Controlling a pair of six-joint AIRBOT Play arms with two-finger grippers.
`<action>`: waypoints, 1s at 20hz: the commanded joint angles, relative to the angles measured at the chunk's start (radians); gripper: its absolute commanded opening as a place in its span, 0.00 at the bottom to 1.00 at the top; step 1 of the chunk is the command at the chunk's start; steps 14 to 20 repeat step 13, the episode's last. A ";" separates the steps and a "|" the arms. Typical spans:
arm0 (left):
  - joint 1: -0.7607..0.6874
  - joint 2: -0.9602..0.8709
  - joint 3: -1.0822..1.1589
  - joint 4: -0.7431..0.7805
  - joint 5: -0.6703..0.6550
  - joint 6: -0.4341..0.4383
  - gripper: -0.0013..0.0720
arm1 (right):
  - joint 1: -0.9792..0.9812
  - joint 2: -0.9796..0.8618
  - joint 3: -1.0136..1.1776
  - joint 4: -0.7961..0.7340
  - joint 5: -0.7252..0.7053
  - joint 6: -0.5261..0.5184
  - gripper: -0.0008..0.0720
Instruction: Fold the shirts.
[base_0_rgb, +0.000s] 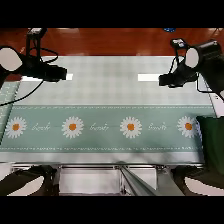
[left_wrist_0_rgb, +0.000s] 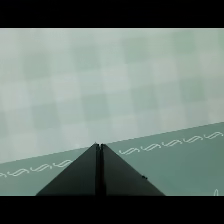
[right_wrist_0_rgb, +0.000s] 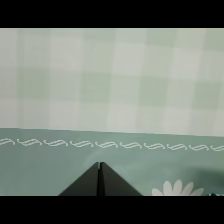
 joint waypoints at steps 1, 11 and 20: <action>-0.008 -0.004 -0.004 0.049 0.002 -0.025 0.05 | 0.017 -0.012 -0.005 -0.019 0.003 0.010 0.04; -0.008 -0.011 -0.004 0.049 0.004 -0.024 0.05 | 0.017 -0.012 -0.005 -0.019 0.003 0.010 0.03; -0.008 -0.011 -0.004 0.049 0.004 -0.024 0.05 | 0.017 -0.012 -0.005 -0.018 0.003 0.009 0.03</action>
